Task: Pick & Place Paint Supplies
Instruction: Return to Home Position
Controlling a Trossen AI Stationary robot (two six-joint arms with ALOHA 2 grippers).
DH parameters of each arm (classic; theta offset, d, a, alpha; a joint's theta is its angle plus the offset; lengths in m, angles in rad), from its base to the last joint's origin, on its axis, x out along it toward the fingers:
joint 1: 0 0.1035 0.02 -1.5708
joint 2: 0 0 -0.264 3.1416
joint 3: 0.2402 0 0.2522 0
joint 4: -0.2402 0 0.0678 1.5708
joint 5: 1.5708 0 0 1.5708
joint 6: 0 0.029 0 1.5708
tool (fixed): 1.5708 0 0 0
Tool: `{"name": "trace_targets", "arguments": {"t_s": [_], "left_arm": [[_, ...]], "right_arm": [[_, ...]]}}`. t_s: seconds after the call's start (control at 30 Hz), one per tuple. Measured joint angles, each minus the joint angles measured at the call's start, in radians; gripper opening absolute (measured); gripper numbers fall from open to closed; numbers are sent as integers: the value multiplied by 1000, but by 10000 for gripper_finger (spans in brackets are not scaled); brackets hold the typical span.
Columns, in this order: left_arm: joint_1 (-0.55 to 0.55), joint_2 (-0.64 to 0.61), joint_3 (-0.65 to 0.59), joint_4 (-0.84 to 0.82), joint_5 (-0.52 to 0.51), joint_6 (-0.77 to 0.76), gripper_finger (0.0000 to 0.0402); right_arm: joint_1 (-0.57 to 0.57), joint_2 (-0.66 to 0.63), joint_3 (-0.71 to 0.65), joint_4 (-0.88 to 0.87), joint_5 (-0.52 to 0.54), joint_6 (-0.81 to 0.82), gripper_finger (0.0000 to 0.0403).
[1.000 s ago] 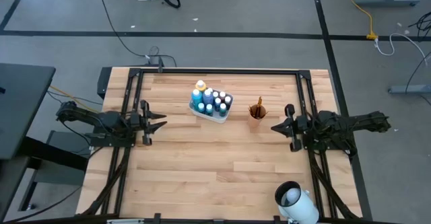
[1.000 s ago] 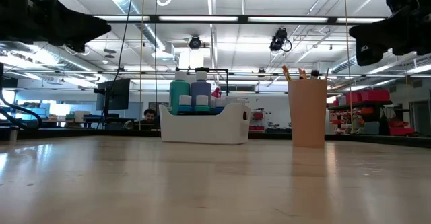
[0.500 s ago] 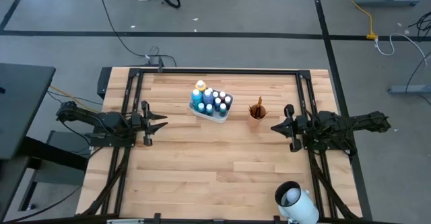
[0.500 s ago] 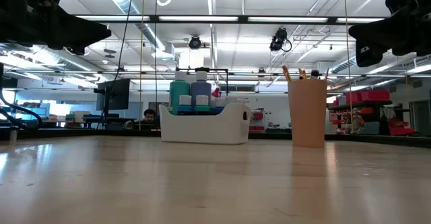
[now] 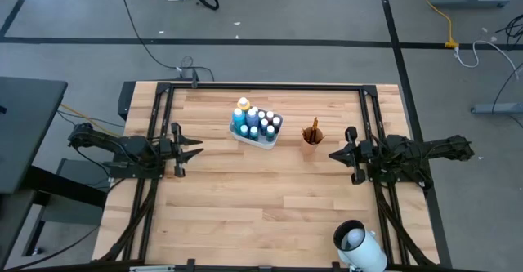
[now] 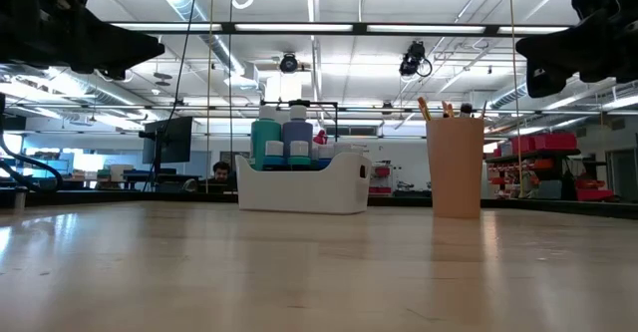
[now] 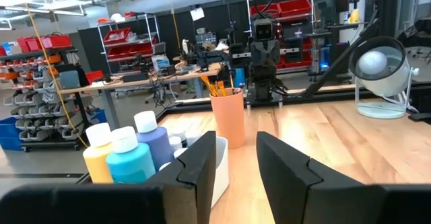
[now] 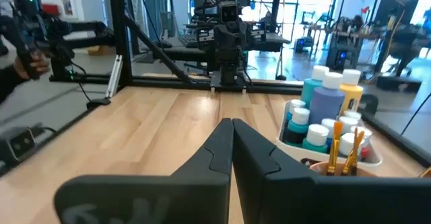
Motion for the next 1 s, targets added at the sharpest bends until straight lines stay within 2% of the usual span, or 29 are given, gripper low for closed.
{"name": "trace_targets", "arguments": {"t_s": [0.17,0.33,1.0], "left_arm": [[0,0,0,0,0,11,116],[0,0,0,0,0,-25,116],[0,0,0,1,0,29,116]], "right_arm": [[0,0,0,0,0,-71,8],[0,0,0,-1,-1,-42,8],[0,0,1,-32,-2,-35,8]]}}
